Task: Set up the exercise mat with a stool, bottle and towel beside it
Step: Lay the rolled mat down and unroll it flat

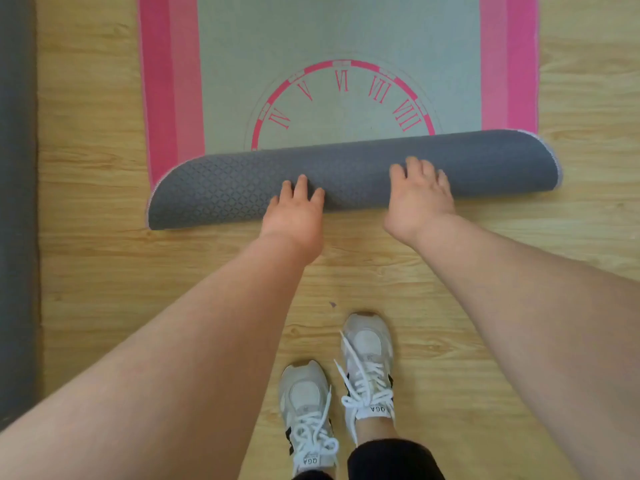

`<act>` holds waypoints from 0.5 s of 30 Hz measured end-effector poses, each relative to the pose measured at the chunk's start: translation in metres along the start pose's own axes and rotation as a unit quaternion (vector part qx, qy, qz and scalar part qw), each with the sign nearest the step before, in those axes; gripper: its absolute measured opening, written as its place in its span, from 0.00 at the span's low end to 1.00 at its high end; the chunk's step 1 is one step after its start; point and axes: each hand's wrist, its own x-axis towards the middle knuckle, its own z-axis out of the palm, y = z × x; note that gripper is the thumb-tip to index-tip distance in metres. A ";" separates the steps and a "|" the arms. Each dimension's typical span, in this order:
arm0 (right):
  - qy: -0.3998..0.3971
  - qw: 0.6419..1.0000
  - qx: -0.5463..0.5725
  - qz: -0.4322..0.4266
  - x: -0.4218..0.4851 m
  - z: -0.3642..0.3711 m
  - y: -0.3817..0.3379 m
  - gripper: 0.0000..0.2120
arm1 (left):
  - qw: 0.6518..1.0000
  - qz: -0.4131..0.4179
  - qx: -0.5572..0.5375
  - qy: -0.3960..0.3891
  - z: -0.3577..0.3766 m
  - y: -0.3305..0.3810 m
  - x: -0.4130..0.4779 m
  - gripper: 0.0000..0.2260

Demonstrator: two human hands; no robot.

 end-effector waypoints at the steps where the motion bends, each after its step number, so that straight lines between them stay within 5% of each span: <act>1: -0.020 1.000 -0.005 -0.002 0.000 0.002 0.003 0.37 | 1.000 -0.001 -0.003 -0.013 0.005 0.002 -0.004 0.35; 8: -0.064 0.998 -0.010 0.007 -0.023 0.029 0.000 0.43 | 0.999 0.006 -0.033 0.033 0.041 0.012 -0.044 0.22; 15: 0.001 0.999 -0.026 -0.037 -0.060 0.050 0.012 0.20 | 0.984 0.008 0.013 0.178 0.050 0.027 -0.057 0.25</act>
